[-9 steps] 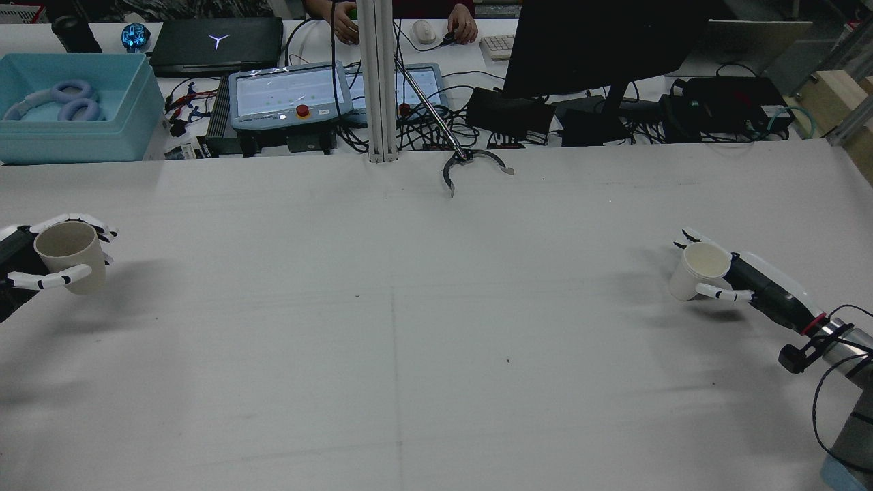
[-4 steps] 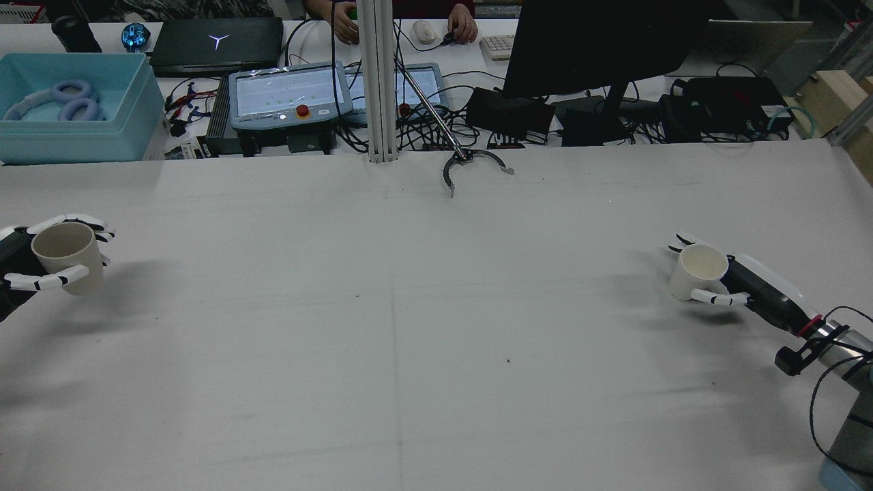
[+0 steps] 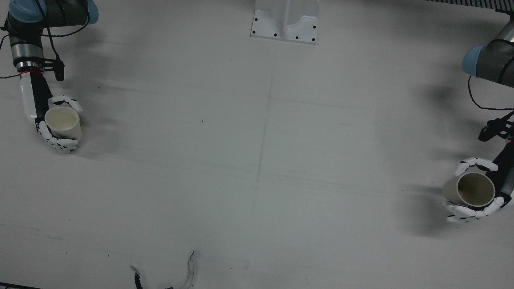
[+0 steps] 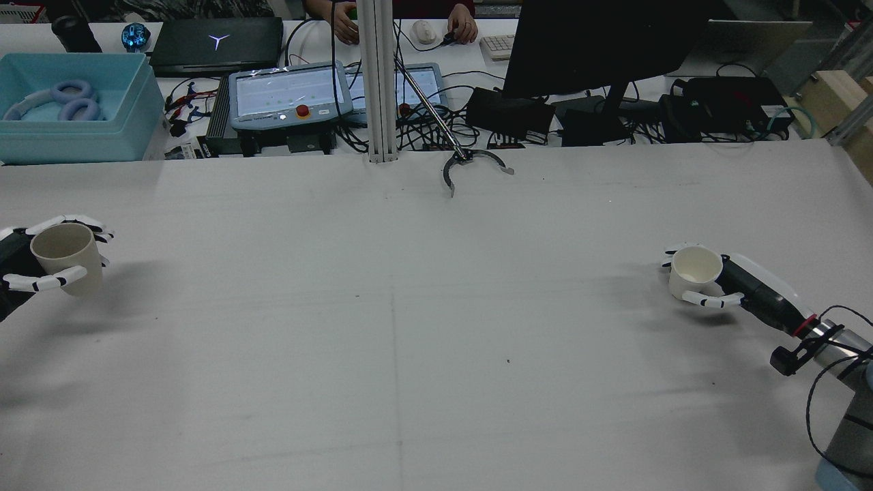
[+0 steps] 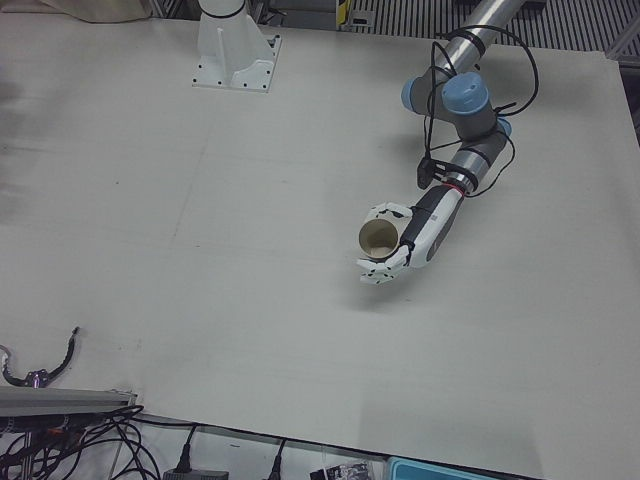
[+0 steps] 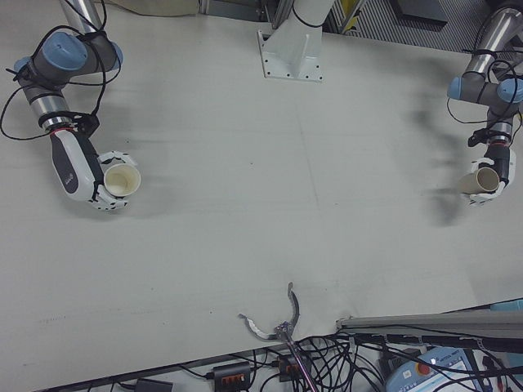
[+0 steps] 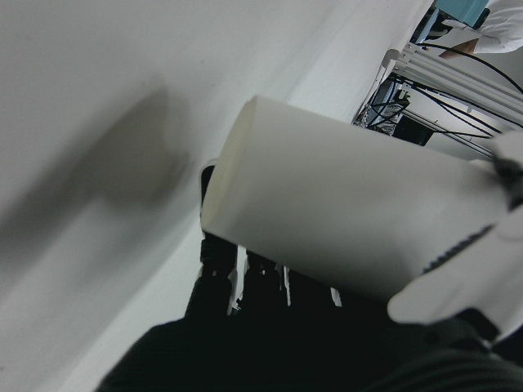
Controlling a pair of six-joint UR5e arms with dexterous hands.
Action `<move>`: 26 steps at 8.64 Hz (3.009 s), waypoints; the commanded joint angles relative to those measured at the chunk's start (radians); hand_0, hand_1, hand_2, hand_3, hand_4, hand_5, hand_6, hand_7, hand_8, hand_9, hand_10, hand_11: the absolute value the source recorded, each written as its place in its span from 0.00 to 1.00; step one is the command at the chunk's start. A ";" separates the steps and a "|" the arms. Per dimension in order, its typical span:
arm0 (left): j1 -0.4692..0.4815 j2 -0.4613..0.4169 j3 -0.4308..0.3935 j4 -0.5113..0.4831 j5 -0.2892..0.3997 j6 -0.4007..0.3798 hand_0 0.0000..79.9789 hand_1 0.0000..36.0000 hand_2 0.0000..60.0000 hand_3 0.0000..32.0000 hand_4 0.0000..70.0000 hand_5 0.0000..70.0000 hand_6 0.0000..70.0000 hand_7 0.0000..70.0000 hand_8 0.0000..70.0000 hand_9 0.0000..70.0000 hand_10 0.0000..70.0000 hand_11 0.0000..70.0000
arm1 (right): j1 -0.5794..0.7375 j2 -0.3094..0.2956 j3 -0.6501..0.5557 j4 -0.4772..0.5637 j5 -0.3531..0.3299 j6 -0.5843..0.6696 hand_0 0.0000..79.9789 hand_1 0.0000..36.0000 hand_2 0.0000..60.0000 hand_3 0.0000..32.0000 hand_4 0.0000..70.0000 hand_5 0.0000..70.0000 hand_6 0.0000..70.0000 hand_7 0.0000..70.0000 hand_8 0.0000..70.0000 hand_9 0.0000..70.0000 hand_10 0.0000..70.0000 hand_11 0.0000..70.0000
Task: Pour water
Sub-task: 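Close the right hand fingers around that cup, then lift both cups and bring them toward each other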
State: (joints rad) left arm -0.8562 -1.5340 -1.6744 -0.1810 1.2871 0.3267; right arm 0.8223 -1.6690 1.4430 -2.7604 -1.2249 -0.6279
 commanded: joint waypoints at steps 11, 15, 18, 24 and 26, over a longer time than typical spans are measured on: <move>0.035 -0.188 -0.112 0.154 0.006 0.000 0.60 0.86 1.00 0.00 0.33 0.59 0.39 0.61 0.25 0.39 0.34 0.52 | 0.278 0.253 0.476 -0.342 0.019 -0.243 0.44 0.20 0.70 0.00 0.37 0.88 0.86 0.80 0.67 0.87 0.39 0.57; 0.138 -0.372 -0.208 0.363 -0.003 0.003 0.61 0.89 1.00 0.00 0.31 0.61 0.40 0.61 0.25 0.38 0.35 0.54 | 0.241 0.359 0.478 -0.383 0.074 -0.314 0.52 0.32 0.80 0.00 0.46 0.94 0.86 0.83 0.63 0.81 0.38 0.55; 0.201 -0.550 -0.208 0.463 -0.005 0.060 0.61 0.87 1.00 0.00 0.31 0.60 0.39 0.61 0.25 0.38 0.35 0.54 | 0.094 0.460 0.471 -0.389 0.105 -0.514 0.49 0.29 0.78 0.00 0.45 0.91 0.83 0.80 0.60 0.78 0.37 0.54; 0.261 -0.663 -0.191 0.522 -0.028 0.084 0.60 0.84 1.00 0.00 0.31 0.60 0.40 0.61 0.25 0.39 0.35 0.54 | 0.037 0.535 0.531 -0.396 0.053 -0.807 0.50 0.33 0.84 0.00 0.45 0.96 0.79 0.79 0.55 0.72 0.36 0.53; 0.263 -0.679 -0.189 0.526 -0.028 0.084 0.60 0.85 1.00 0.00 0.32 0.61 0.41 0.61 0.25 0.39 0.35 0.53 | 0.031 0.599 0.556 -0.485 -0.003 -0.898 0.49 0.33 0.87 0.00 0.46 0.96 0.77 0.78 0.53 0.69 0.35 0.51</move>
State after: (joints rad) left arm -0.5992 -2.1939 -1.8664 0.3400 1.2600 0.4101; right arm 0.8627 -1.1329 1.9691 -3.1647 -1.1649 -1.4127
